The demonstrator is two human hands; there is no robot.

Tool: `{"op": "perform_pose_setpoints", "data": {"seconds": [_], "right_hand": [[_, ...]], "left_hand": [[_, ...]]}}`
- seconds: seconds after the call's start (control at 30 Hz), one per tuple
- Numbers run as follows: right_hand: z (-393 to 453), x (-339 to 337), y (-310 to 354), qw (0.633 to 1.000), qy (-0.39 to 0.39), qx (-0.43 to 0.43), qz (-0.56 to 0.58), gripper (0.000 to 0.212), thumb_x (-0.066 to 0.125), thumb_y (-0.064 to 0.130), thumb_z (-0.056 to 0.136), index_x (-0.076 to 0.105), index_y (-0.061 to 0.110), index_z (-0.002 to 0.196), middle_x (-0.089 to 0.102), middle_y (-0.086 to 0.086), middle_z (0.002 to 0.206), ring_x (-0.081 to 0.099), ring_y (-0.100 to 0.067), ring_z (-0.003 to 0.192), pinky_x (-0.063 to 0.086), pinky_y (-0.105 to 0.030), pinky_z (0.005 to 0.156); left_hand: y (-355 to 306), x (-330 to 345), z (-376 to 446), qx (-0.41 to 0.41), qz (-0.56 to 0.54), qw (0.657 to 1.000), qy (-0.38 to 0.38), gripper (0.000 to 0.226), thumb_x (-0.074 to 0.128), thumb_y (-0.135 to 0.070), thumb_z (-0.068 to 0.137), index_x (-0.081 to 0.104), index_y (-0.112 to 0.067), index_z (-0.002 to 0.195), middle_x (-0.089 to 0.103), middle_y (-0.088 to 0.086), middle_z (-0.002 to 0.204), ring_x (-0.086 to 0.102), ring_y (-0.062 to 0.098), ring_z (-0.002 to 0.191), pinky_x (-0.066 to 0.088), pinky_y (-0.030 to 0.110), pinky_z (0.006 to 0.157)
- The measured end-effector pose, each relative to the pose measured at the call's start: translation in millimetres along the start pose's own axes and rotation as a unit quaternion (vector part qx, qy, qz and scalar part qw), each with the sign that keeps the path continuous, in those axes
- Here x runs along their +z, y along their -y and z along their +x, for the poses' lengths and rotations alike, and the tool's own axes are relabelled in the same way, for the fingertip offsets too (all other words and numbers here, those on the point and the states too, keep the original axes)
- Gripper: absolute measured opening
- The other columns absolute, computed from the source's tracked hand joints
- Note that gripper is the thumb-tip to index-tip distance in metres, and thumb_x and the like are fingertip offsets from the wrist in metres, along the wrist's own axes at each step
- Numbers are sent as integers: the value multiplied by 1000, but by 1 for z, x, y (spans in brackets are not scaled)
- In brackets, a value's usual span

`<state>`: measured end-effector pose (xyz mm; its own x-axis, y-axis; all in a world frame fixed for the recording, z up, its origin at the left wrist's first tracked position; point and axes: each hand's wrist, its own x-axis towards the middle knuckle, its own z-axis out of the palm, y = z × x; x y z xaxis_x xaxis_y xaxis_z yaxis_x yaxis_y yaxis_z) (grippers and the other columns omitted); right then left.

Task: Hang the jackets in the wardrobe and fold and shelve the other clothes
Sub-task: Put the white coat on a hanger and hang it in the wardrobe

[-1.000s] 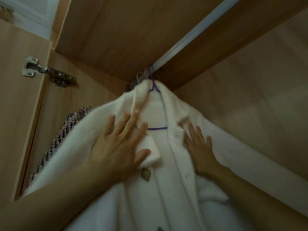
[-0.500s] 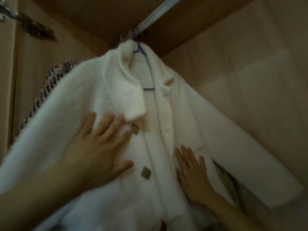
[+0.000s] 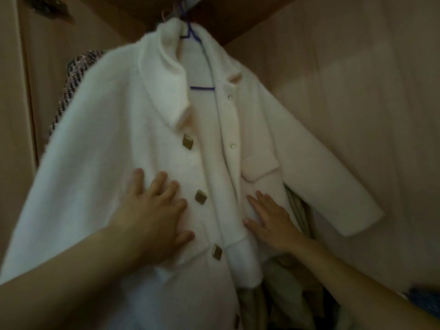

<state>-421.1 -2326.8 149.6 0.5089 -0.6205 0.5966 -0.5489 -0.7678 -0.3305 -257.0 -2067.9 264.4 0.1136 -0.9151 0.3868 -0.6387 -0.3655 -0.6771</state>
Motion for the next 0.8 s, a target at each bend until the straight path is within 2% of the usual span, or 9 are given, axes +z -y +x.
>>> {"op": "perform_pose_setpoints", "data": {"seconds": [0.07,0.13,0.2,0.3,0.4,0.43,0.53,0.6,0.8], "right_hand": [[-7,-8,2,1000,-3,5,26,93,9,88,75,6,39,154,-2,7,164,-2,-14,151,7,-47,122],[-17,-10,2,998,-17,15,61,75,25,71,91,12,35,155,5,6,164,4,-14,150,11,-44,122],[-30,-12,0,994,-40,25,94,74,26,72,91,18,33,154,13,6,163,12,-12,149,15,-44,122],[-62,-17,0,994,-33,37,95,82,21,79,86,22,32,153,19,4,162,17,-12,148,18,-44,121],[-95,-34,8,997,-51,46,40,98,10,88,77,26,28,151,22,-1,161,19,-16,147,17,-37,121],[-105,-41,13,997,-57,46,12,97,8,87,78,28,27,151,22,-4,161,19,-18,147,17,-37,121],[-137,-63,32,996,-56,37,-65,78,15,76,89,29,29,150,22,-4,160,18,-22,147,22,-46,119],[-157,-80,46,990,-63,34,-122,81,11,77,88,30,28,149,23,-6,160,20,-24,147,23,-47,118],[-231,-109,109,961,-84,113,-239,78,7,73,89,29,31,150,16,-5,162,17,-26,147,23,-49,117]], "left_hand": [[-18,-6,-7,8,-40,999,-17,80,9,-75,85,29,-30,149,24,3,159,8,30,150,-1,63,117],[-31,-10,-16,7,-79,996,-52,85,0,-73,80,37,-31,144,37,-1,152,20,26,148,2,61,118],[-40,-13,-23,1,-119,989,-85,90,-6,-70,74,41,-32,140,42,-3,149,26,23,146,2,58,120],[-59,-16,-33,7,-178,978,-104,81,2,-69,80,43,-31,138,46,-4,145,32,19,142,5,54,122],[-76,-18,-37,13,-216,969,-123,75,4,-67,82,40,-29,136,50,-3,141,41,19,136,13,52,121],[-81,-19,-38,16,-233,963,-131,74,6,-67,83,40,-29,136,50,-2,140,42,20,134,15,52,120],[-94,-13,-40,39,-298,944,-134,61,23,-66,94,36,-29,141,44,-2,145,37,22,137,17,52,119],[-102,-8,-41,61,-343,928,-135,59,28,-65,94,37,-30,141,44,-3,145,36,23,137,17,51,119],[-116,18,-58,143,-443,867,-177,75,9,-70,81,44,-32,135,51,-3,138,45,23,127,30,48,111]]}}
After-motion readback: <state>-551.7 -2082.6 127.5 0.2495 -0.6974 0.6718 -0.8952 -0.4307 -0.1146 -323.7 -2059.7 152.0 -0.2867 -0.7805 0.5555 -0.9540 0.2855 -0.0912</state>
